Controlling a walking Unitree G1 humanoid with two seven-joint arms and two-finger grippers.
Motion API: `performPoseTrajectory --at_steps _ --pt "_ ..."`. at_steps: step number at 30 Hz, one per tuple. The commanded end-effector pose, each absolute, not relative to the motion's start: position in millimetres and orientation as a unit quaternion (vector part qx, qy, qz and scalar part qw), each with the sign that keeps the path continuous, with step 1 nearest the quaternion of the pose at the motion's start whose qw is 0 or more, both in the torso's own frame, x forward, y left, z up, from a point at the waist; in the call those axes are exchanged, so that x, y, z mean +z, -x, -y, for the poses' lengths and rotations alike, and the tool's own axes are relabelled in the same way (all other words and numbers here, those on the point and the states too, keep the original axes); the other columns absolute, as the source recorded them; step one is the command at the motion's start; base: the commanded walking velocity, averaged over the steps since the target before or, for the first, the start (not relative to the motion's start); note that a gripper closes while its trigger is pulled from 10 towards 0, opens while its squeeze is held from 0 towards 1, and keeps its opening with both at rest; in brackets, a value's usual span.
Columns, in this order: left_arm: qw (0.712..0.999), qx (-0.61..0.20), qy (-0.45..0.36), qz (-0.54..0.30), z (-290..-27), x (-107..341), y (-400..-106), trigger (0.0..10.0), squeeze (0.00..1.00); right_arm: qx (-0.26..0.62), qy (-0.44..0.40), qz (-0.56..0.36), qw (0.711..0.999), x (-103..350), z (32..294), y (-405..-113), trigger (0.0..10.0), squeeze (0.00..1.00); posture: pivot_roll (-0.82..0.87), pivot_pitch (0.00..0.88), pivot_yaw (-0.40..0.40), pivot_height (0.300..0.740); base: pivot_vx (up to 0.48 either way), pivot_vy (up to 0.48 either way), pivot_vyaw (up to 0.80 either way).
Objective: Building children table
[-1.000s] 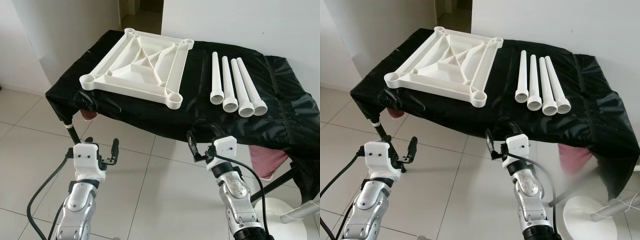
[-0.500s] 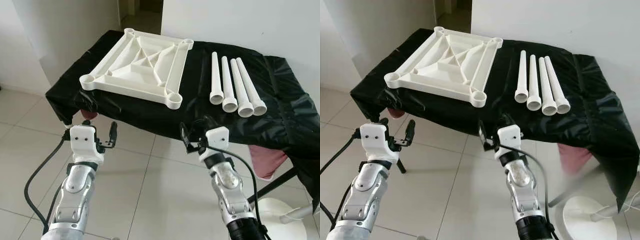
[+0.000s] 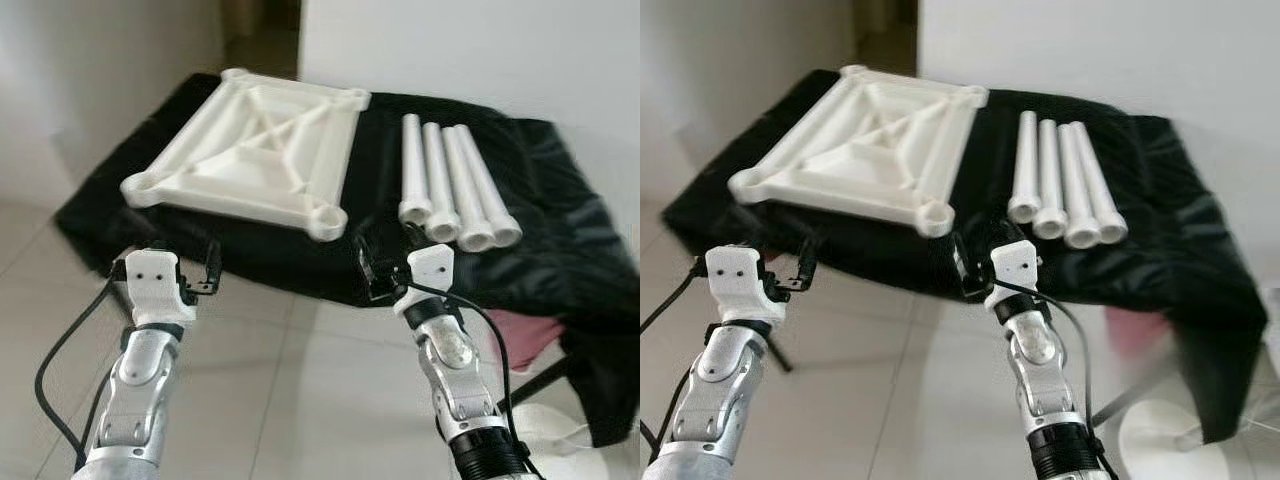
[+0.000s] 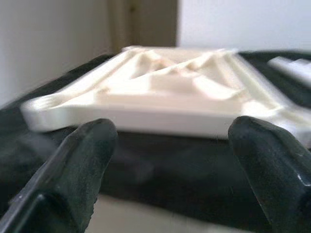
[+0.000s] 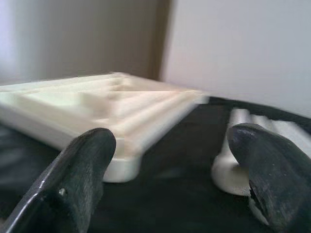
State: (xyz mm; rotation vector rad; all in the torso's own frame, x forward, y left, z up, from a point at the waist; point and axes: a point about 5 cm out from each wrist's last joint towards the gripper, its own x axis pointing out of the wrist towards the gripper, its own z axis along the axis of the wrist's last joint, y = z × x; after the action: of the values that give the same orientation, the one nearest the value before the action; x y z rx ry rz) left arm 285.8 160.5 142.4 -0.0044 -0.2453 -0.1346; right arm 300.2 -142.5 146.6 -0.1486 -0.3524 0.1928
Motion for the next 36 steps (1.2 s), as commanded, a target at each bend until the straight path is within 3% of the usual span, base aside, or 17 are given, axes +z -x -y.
performPoseTrajectory --at_steps 1,17,36 --pt "0.991 -0.064 -0.005 0.115 -168.7 140.6 -284.7 10.0 0.0 0.099 0.066 0.176 0.977 148.1 136.5 -301.4 10.0 0.0 0.05 0.013 -0.025 0.74 0.27 0.0 0.0" --pt "0.992 -0.063 -0.004 0.112 -168.8 140.5 -285.9 10.0 0.0 0.087 0.072 0.175 0.978 149.7 140.0 -303.9 10.0 0.0 0.04 0.015 -0.031 0.74 0.221 0.0 0.0" --pt "0.991 -0.068 -0.007 0.111 -168.4 141.8 -289.2 10.0 0.0 0.078 0.075 0.173 0.979 149.4 142.0 -303.9 10.0 0.0 0.03 0.028 -0.019 0.74 0.026 0.0 0.0"
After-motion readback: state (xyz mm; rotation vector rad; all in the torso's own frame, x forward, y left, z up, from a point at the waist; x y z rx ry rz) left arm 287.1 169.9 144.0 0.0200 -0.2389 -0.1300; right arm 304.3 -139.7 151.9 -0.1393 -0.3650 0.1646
